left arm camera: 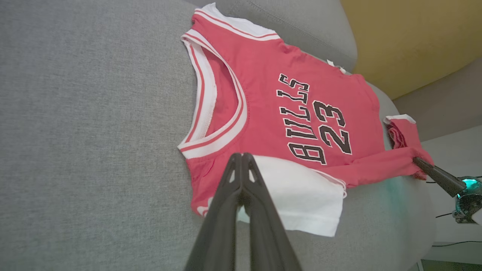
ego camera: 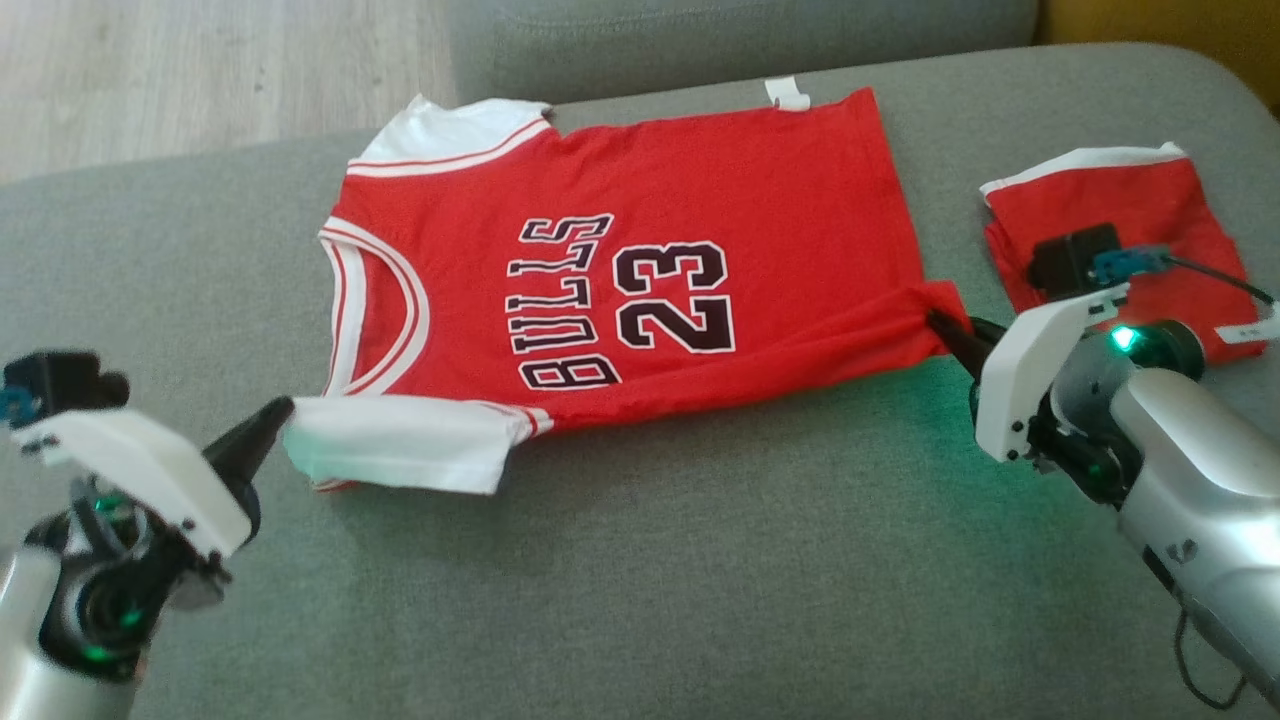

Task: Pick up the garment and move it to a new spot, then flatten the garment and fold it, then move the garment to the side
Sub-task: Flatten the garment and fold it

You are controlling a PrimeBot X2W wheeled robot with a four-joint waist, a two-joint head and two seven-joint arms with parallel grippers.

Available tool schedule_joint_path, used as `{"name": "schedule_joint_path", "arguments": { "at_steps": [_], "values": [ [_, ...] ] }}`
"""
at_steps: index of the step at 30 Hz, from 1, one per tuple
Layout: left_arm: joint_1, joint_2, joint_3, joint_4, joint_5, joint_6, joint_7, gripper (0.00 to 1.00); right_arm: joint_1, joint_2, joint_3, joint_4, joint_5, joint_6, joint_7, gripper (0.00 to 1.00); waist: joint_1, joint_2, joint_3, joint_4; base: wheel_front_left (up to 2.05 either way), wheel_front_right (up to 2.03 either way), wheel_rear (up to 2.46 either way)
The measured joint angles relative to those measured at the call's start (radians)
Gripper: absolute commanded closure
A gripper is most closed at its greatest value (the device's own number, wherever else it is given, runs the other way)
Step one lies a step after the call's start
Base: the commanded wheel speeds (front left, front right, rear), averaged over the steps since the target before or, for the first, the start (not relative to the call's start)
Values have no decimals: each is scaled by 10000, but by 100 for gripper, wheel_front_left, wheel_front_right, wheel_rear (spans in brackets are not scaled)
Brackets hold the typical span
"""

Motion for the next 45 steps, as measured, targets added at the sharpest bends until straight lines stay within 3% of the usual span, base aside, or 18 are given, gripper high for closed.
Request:
{"name": "schedule_joint_path", "arguments": {
  "at_steps": [15, 29, 30, 31, 32, 36, 40, 45],
  "values": [
    [-3007, -119, -677, 2253, 1189, -29, -90, 100, -1304, 525, 100, 779, 31, 2, 458, 100, 0, 0, 983, -156, 0, 0, 0],
    [-5474, -502, -1655, 4301, 2637, -514, -736, 100, -2498, 1060, 604, 1760, -73, 2, 447, 100, -1, 0, 2056, -369, 0, 0, 0],
    [-5624, -581, -1655, 4414, 2713, -514, -911, 93, -2598, 1091, 598, 1860, -73, 2, 343, 95, -1, 0, 2107, -365, 0, 0, 0],
    [-5765, -667, -1653, 4498, 2801, -510, -1210, 35, -2711, 1114, 579, 1967, -92, 2, 90, 7, -1, 0, 2155, -357, 0, 0, 0],
    [-5916, -765, -1639, 4585, 2936, -493, -1626, 0, -2846, 1154, 504, 2130, -130, 2, -194, 0, -1, 0, 2200, -347, 0, 0, 0],
    [-6622, -1335, -1239, 5028, 3244, -458, -3848, 0, -3430, 1335, -113, 2842, -276, 2, -1732, 0, -1, 0, 2302, -276, 0, 0, 0],
    [-7014, -1929, -715, 5534, 3156, -742, -5866, 0, -3731, 1593, -825, 3492, -280, 2, -3488, 0, -2, 0, 2167, -185, 0, 0, 0],
    [-6849, -1912, -713, 5854, 3647, -1078, -8128, 0, -3616, 1768, -1168, 3695, -652, 0, -4627, 0, -3, 0, 1840, -137, 0, 0, 0]
  ]
}}
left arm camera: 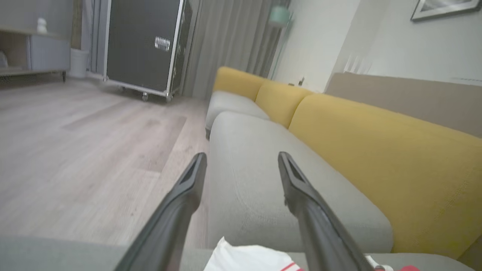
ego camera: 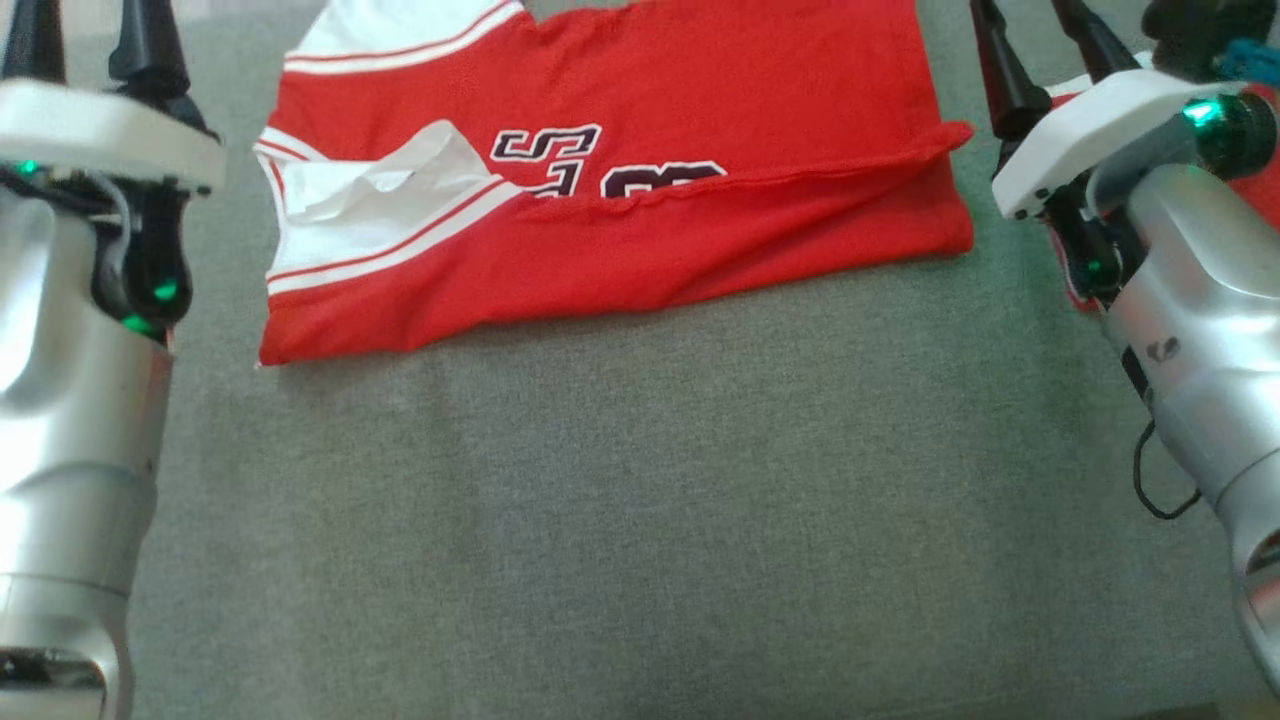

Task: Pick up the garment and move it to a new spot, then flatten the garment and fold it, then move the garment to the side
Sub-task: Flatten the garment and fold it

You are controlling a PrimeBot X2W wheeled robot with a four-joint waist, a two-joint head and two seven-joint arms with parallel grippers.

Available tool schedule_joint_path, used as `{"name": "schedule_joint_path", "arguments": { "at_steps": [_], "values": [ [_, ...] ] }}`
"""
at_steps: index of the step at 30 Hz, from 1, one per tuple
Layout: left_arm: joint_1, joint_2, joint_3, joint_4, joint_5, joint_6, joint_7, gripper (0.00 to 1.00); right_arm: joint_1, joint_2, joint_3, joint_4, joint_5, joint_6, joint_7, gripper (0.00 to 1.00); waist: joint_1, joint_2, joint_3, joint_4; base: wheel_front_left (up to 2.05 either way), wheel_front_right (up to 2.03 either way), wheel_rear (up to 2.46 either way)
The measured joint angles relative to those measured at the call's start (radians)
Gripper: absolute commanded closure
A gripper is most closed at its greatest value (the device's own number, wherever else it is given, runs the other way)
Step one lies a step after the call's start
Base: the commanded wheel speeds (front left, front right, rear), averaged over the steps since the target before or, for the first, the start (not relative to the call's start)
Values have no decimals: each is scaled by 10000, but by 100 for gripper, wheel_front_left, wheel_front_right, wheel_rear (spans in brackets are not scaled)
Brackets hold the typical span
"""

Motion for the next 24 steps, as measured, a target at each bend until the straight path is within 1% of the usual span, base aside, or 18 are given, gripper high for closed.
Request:
{"name": "schedule_joint_path", "arguments": {
  "at_steps": [2, 3, 5, 7, 8, 9, 11, 13, 17, 20, 22, 24],
  "values": [
    [217, 8, -36, -199, 316, -63, -685, 0, 112, -61, -454, -242, -236, 2, -69, 0, 0, 0, -153, 20, 0, 0, 0],
    [373, 4, -25, -357, 458, -82, -846, 0, 243, -176, -825, -627, -537, 2, -69, 0, 0, 0, -229, 32, 0, 0, 0],
    [803, 0, 58, -754, 809, -63, -970, 0, 629, -360, -1724, -1528, -1277, 2, -82, 0, 0, 0, -392, 60, 0, 0, 0],
    [1443, -81, 523, -1655, 1392, 109, -972, 0, 1306, -453, -2638, -2420, -2173, 2, -82, 0, 0, 0, -558, 87, 0, 0, 0],
    [1443, -81, 523, -1655, 1392, 109, -972, 0, 1306, -453, -2638, -2420, -2173, 2, -82, 0, 0, 0, -558, 87, 0, 0, 0],
    [1809, -157, 809, -2151, 1687, 169, -1001, 0, 1775, -430, -3135, -2851, -2623, 2, -84, 0, -1, 0, -647, 100, 0, 0, 0],
    [2615, -382, 1258, -2966, 2322, 198, -1018, 0, 2872, -201, -4148, -3620, -3396, 2, -84, 0, -1, 0, -831, 118, 0, 0, 0],
    [3536, -734, 1486, -3469, 2817, 274, -1022, 0, 4023, 123, -4915, -4334, -4224, 0, -84, 0, -1, 0, -1018, 127, 0, 0, 0],
    [5324, -1534, 2042, -4136, 3584, 316, -1022, 0, 5922, 1106, -6307, -5660, -5478, 2, -82, 0, -2, 0, -1347, 118, 0, 0, 0],
    [6151, -1929, 2472, -4341, 4031, 330, -1022, 0, 6853, 1707, -6964, -6395, -6094, 2, -82, 0, -2, 0, -1525, 63, 0, 0, 0],
    [6553, -2282, 2846, -4349, 4094, 324, -1022, 0, 7346, 1935, -7196, -6765, -6353, 2, -82, 0, 0, 0, -1632, 8, 0, 0, 0],
    [6930, -2485, 3062, -4339, 4272, 261, -1022, 0, 7771, 2059, -7283, -7058, -6450, 2, -82, 0, -2, 1, -1702, -70, 0, 0, 0]
  ]
}}
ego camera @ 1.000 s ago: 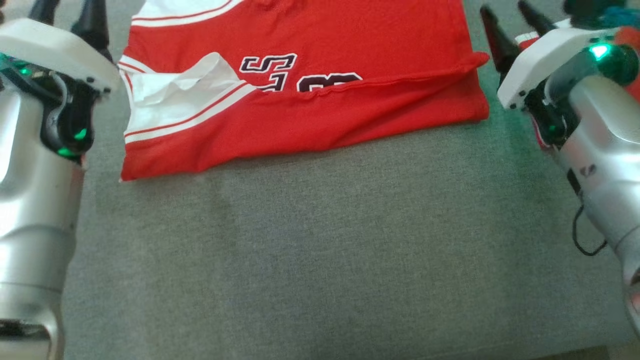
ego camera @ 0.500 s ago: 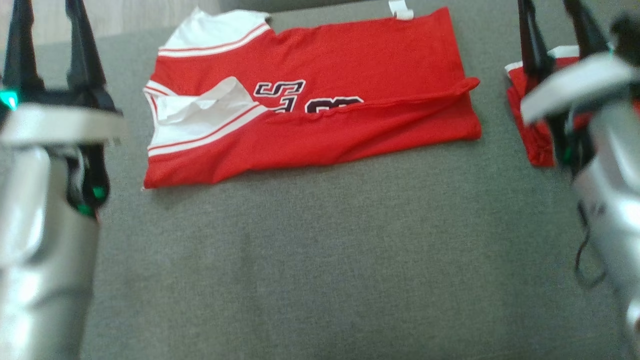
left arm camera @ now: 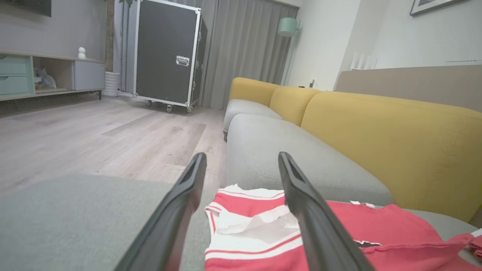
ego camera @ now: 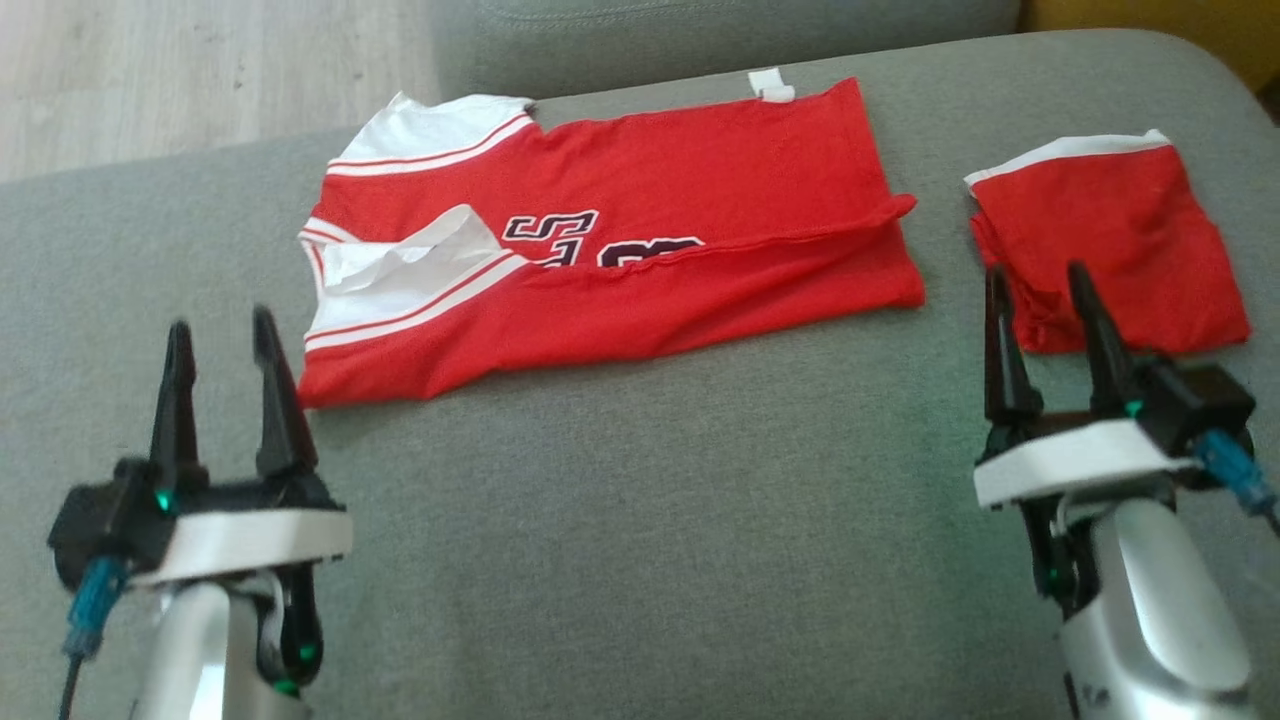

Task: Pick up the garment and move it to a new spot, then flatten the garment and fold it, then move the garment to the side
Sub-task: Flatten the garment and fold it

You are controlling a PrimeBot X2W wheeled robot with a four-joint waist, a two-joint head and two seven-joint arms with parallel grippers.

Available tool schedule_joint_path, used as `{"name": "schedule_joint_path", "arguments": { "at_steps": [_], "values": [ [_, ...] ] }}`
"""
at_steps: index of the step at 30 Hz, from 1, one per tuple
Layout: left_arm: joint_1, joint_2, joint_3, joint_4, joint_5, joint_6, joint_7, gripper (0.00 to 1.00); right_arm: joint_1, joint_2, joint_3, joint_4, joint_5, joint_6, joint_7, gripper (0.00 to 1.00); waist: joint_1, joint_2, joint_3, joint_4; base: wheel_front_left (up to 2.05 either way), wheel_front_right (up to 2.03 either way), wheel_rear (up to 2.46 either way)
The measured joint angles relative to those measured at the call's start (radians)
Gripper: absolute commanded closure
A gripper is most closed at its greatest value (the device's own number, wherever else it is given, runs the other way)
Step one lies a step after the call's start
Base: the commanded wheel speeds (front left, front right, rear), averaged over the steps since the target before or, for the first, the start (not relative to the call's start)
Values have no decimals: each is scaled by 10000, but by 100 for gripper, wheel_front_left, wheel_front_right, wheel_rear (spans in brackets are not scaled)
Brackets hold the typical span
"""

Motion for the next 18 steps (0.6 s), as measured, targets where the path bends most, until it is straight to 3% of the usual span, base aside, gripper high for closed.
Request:
{"name": "schedule_joint_path", "arguments": {
  "at_steps": [7, 18],
  "values": [
    [51, -186, 343, 909, 535, -167, 2, 0, 296, 86, 61, -357, 0, 0, 0, 0, 3, 0, 212, -186, 0, 0, 0],
    [-1712, 318, 681, 4514, 842, 545, 683, 0, -27, 117, 477, -548, 500, 0, 0, 0, 4, 0, 978, -524, 0, 0, 0]
  ]
}}
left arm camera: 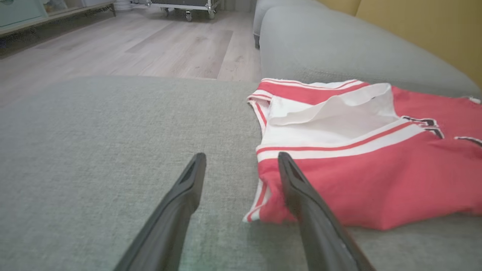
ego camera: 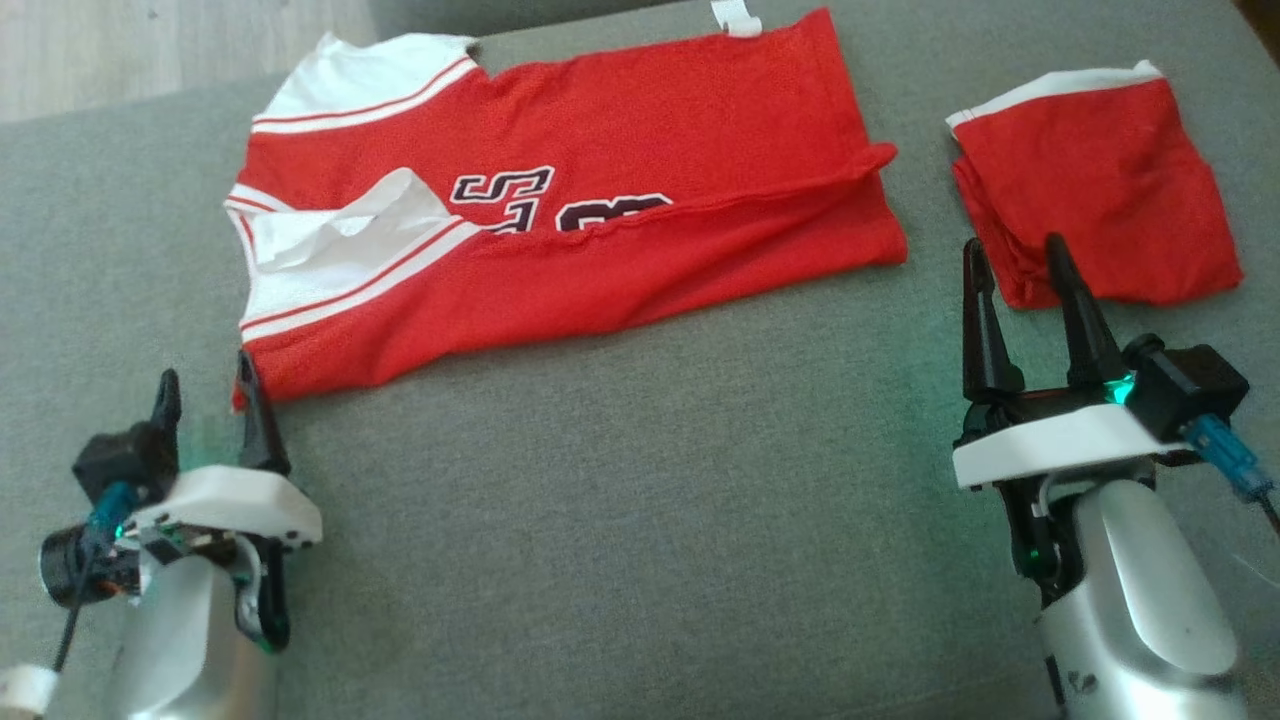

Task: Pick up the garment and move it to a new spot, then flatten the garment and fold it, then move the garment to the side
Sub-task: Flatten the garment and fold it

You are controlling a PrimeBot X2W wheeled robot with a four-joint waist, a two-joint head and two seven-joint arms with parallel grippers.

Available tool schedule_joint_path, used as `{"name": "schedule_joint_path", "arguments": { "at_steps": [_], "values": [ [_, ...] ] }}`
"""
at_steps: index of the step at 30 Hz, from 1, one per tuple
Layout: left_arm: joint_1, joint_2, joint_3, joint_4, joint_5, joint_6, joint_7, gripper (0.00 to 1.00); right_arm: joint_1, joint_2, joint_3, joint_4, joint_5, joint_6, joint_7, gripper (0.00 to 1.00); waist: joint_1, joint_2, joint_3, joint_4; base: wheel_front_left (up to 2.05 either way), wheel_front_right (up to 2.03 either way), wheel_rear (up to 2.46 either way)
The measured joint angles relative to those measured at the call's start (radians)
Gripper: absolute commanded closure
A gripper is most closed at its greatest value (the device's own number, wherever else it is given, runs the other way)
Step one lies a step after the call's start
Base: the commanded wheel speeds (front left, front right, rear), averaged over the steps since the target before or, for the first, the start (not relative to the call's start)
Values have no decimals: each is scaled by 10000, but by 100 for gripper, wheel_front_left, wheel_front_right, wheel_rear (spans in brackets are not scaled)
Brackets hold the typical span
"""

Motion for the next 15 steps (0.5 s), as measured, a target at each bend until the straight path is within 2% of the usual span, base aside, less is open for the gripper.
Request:
{"name": "schedule_joint_path", "arguments": {
  "at_steps": [6, 15],
  "values": [
    [-663, 234, -59, 1321, 13, -8, 479, 0, -1, 4, 171, -86, 136, 0, 0, 0, 0, 0, 304, -145, 0, 0, 0],
    [-1406, 481, -249, 2171, 13, -307, 1068, 0, -3, 4, 253, -211, 387, 0, 0, 0, -2, 0, 419, -298, 0, 0, 0]
  ]
}}
